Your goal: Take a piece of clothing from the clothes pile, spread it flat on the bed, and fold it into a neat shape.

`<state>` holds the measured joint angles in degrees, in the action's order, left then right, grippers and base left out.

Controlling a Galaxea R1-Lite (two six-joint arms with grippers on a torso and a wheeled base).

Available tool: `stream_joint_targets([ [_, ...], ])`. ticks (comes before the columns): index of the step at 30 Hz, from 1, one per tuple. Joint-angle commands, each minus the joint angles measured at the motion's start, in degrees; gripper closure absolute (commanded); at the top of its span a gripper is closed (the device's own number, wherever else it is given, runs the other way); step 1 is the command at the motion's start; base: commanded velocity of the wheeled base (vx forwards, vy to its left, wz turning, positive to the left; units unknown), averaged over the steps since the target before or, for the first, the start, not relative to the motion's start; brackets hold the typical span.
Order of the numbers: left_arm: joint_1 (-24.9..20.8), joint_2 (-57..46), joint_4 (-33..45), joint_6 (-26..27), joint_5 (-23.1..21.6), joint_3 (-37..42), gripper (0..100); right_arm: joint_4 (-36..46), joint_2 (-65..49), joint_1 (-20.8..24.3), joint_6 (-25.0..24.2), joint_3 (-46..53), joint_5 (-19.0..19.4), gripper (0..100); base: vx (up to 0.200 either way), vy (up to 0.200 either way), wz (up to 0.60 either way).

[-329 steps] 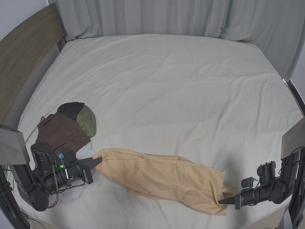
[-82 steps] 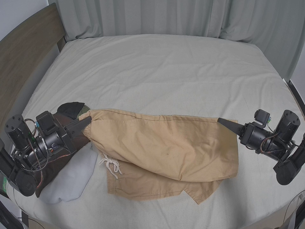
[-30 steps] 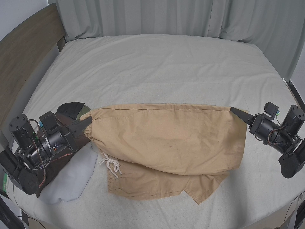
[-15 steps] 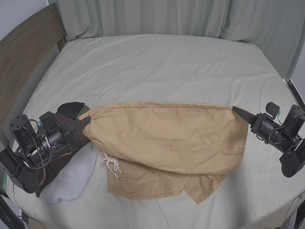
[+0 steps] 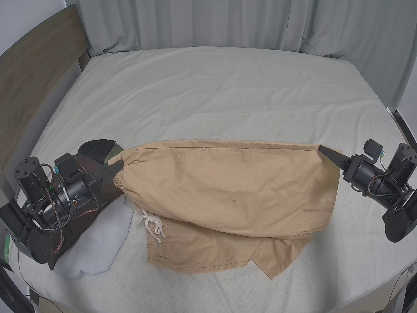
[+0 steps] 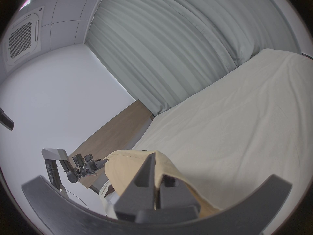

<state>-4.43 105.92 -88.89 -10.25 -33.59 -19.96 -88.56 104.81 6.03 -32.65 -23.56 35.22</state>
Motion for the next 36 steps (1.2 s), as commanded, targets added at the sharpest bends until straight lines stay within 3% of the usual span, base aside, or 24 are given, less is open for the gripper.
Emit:
stream_joint_targets([
  [1, 0.0, 0.6, 0.0, 0.0, 0.0, 0.1, 100, 0.1, 0.2, 0.2, 0.4, -0.1, 0.0, 100, 0.000, 0.000, 0.00],
  [7, 0.1, 1.2, 0.0, -0.2, 0.0, -0.1, 100, 0.1, 0.6, 0.6, 2.4, -1.0, -0.1, 100, 0.000, 0.000, 0.00],
  [13, 1.8, 4.4, -0.1, -0.4, 0.0, -2.4, 100, 0.1, 3.3, 0.7, 2.3, -4.3, -0.2, 100, 0.000, 0.000, 0.00],
  [36, 0.9, 15.3, -0.1, -1.3, 3.0, -13.3, 100, 0.1, 14.8, 0.7, 2.1, -18.4, -2.1, 100, 0.000, 0.000, 0.00],
])
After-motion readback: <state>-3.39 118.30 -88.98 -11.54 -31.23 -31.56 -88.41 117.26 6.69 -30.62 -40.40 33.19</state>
